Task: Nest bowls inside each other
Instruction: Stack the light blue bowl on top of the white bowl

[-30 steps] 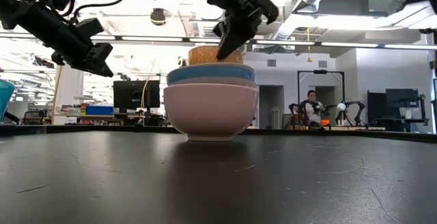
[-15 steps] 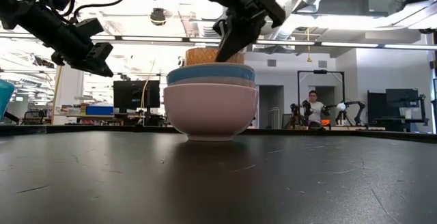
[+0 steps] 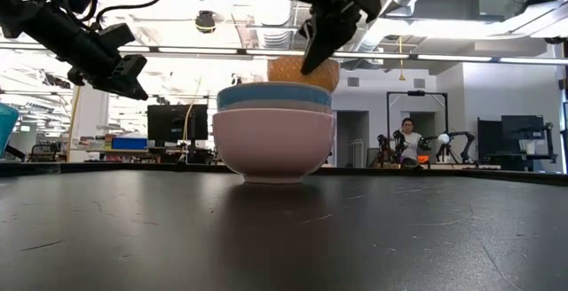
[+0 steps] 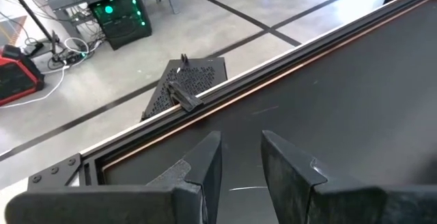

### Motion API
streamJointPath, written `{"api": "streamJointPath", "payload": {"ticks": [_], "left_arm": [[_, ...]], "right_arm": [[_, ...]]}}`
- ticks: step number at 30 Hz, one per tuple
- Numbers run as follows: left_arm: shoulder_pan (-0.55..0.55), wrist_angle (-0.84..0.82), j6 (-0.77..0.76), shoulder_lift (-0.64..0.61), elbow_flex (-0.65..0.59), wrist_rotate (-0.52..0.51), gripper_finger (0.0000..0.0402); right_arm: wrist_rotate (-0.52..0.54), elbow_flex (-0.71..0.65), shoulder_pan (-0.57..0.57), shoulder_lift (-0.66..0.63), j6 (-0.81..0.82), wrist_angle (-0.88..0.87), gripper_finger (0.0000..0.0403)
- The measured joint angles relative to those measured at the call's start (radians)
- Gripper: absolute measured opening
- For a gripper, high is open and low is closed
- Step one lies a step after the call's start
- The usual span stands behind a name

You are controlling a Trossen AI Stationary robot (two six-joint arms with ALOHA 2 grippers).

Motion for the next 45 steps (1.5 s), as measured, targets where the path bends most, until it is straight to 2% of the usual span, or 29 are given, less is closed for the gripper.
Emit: {"api": "streamJointPath", "payload": {"ticks": [7,24,30,45], "left_arm": [[0.000,0.000,0.000,0.000,0.000,0.003,0.0094],[0.000,0.000,-0.005,0.000,0.000,0.003,0.0094],[0.000,0.000,-0.008,0.000,0.000,0.004,0.0094],[0.000,0.000,-0.005,0.000,0.000,0.006,0.0094]], "right_arm": [[-0.001,-0.001,-0.006,0.006,0.004,-0.001,0.0005],[-0.008,-0.035,0.072,0.006,-0.054,0.226,0.0005],[0.000,-0.087,0.052,0.007,-0.059,0.288,0.0005],[-0.032,-0.087,0.032,0.094,-0.062,0.323,0.0005]]}}
